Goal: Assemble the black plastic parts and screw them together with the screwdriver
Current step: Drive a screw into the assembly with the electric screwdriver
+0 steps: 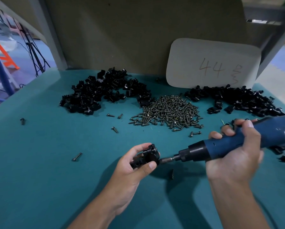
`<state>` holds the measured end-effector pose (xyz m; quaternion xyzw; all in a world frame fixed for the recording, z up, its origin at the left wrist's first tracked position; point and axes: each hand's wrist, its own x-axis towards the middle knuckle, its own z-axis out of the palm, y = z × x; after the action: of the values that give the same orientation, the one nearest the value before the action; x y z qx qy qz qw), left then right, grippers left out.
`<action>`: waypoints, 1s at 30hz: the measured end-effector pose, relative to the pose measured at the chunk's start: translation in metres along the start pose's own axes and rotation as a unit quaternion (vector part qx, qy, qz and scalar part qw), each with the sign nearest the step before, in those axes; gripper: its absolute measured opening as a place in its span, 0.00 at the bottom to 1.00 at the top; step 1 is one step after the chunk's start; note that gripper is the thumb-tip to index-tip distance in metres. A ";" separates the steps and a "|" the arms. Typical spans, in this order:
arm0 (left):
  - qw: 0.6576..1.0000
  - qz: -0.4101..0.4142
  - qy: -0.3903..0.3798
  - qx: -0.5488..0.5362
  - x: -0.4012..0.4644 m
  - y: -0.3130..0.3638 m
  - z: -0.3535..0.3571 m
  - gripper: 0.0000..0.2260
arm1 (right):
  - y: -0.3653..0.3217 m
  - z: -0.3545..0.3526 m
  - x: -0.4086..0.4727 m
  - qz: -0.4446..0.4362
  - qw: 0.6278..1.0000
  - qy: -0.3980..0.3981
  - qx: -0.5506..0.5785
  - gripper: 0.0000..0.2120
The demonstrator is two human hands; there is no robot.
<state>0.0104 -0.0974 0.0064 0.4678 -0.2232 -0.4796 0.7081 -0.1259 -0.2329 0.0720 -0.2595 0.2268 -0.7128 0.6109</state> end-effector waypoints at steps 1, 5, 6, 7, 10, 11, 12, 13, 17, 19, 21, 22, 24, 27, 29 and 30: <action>1.000 0.003 -0.001 0.010 0.000 0.001 0.000 0.20 | 0.000 0.000 0.000 0.001 1.000 0.003 -0.001 0.15; 1.000 0.000 -0.014 0.015 0.000 0.003 0.001 0.21 | -0.002 0.000 0.002 0.007 1.000 0.004 0.000 0.15; 1.000 0.000 -0.015 0.013 0.000 0.003 0.002 0.21 | -0.003 -0.001 0.002 0.009 1.000 0.003 0.000 0.15; 1.000 0.001 -0.013 0.014 -0.001 0.003 0.003 0.20 | -0.004 -0.001 0.003 0.011 1.000 0.001 0.001 0.16; 0.998 0.009 -0.002 0.056 -0.001 0.001 0.003 0.20 | -0.005 -0.002 0.003 0.018 1.000 0.001 0.000 0.16; 0.998 0.010 0.001 0.064 -0.001 0.001 0.003 0.19 | -0.005 -0.002 0.003 0.019 1.000 0.001 -0.002 0.15; 0.998 0.010 0.005 0.062 -0.001 0.000 0.002 0.18 | -0.005 -0.002 0.003 0.023 1.000 0.001 -0.002 0.15; 0.999 0.008 0.011 0.050 0.000 0.000 0.003 0.17 | -0.005 -0.002 0.003 0.029 1.000 -0.003 0.002 0.15; 0.999 -0.023 0.007 -0.044 0.002 -0.002 0.004 0.16 | -0.008 -0.001 0.003 0.049 0.998 -0.026 0.026 0.12; 0.998 -0.036 0.002 -0.053 0.001 -0.002 0.004 0.14 | -0.007 -0.001 0.001 0.054 0.998 -0.032 0.028 0.13; 0.998 -0.044 0.001 -0.055 0.001 0.000 0.006 0.14 | -0.007 0.000 0.000 0.056 0.997 -0.042 0.024 0.13; 0.997 -0.047 0.000 -0.055 0.001 0.002 0.006 0.15 | -0.007 0.001 -0.001 0.057 0.997 -0.046 0.022 0.12; 0.996 -0.066 -0.006 -0.062 -0.001 0.006 0.007 0.15 | -0.008 0.001 -0.001 0.056 0.997 -0.056 0.024 0.07; 0.985 -0.147 -0.048 -0.080 -0.008 0.007 0.010 0.12 | -0.015 0.003 0.003 0.062 0.991 -0.087 0.078 0.01; 0.978 -0.182 -0.065 -0.083 -0.011 0.006 0.010 0.12 | -0.020 0.002 0.008 0.065 0.986 -0.110 0.111 0.00; 0.973 -0.198 -0.072 -0.089 -0.012 0.007 0.010 0.12 | -0.021 0.000 0.009 0.061 0.985 -0.116 0.112 0.01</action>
<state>0.0007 -0.0907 0.0185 0.4019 -0.1326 -0.6607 0.6200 -0.1424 -0.2388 0.0865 -0.2562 0.0883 -0.6603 0.7005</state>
